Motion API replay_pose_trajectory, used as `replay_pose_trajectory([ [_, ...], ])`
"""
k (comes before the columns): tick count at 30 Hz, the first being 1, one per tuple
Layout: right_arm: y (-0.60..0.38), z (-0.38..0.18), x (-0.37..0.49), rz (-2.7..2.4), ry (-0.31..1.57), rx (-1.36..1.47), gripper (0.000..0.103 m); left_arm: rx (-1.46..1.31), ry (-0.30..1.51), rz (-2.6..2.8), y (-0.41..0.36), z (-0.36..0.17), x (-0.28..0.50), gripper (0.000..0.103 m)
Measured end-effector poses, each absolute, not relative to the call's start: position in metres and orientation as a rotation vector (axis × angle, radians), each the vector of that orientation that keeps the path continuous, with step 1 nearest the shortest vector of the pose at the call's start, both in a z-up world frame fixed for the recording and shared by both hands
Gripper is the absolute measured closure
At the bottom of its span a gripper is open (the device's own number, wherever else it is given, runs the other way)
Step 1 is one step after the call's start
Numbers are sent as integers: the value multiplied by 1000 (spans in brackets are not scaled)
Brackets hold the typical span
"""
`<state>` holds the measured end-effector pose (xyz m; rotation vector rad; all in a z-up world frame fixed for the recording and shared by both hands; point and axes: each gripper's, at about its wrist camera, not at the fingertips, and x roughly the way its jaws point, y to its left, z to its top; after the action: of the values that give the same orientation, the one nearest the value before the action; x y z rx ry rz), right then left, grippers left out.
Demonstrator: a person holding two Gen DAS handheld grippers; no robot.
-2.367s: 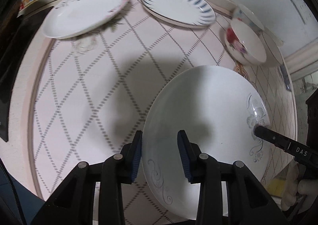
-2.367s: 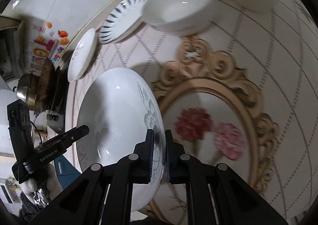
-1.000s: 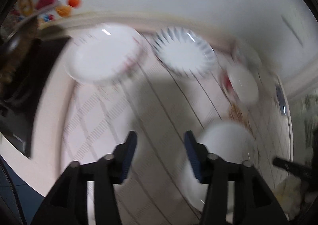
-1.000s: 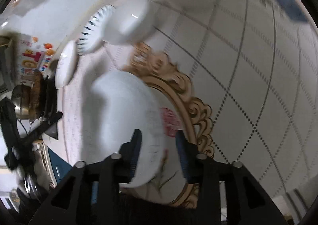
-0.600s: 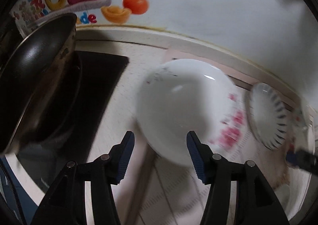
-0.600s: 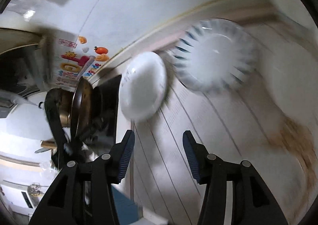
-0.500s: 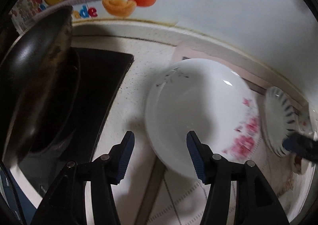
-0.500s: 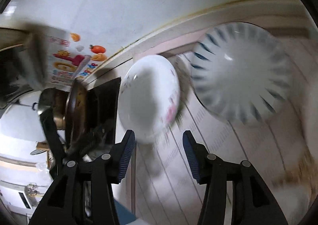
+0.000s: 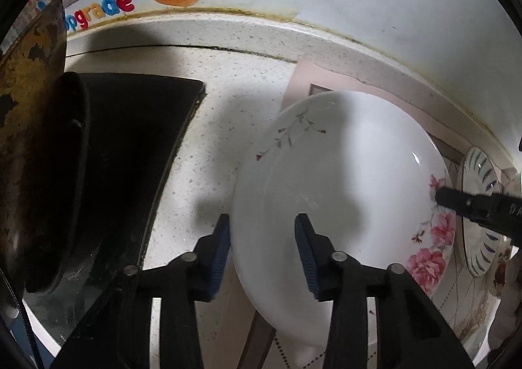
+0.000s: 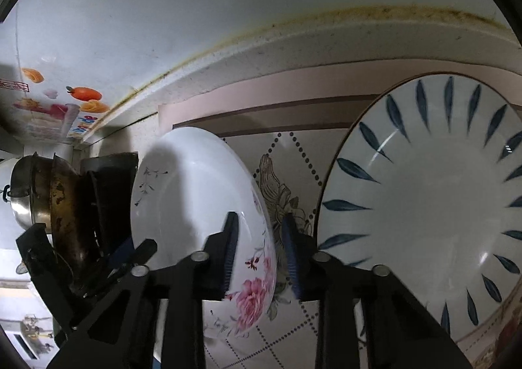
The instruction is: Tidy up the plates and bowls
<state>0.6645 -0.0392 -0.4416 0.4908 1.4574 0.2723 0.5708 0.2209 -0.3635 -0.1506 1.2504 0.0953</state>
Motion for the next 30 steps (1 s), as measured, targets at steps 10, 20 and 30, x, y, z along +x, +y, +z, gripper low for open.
replay_pose_trajectory([
  [10, -36, -438, 650, 293, 1397, 405, 93, -140, 1199, 99, 222, -353, 551, 79],
  [20, -68, -401, 611, 312, 1339, 441, 93, -132, 1143, 48, 202, -295, 503, 79],
  [30, -143, -344, 510, 309, 1296, 471, 93, -97, 1146, -51, 121, -257, 453, 79],
])
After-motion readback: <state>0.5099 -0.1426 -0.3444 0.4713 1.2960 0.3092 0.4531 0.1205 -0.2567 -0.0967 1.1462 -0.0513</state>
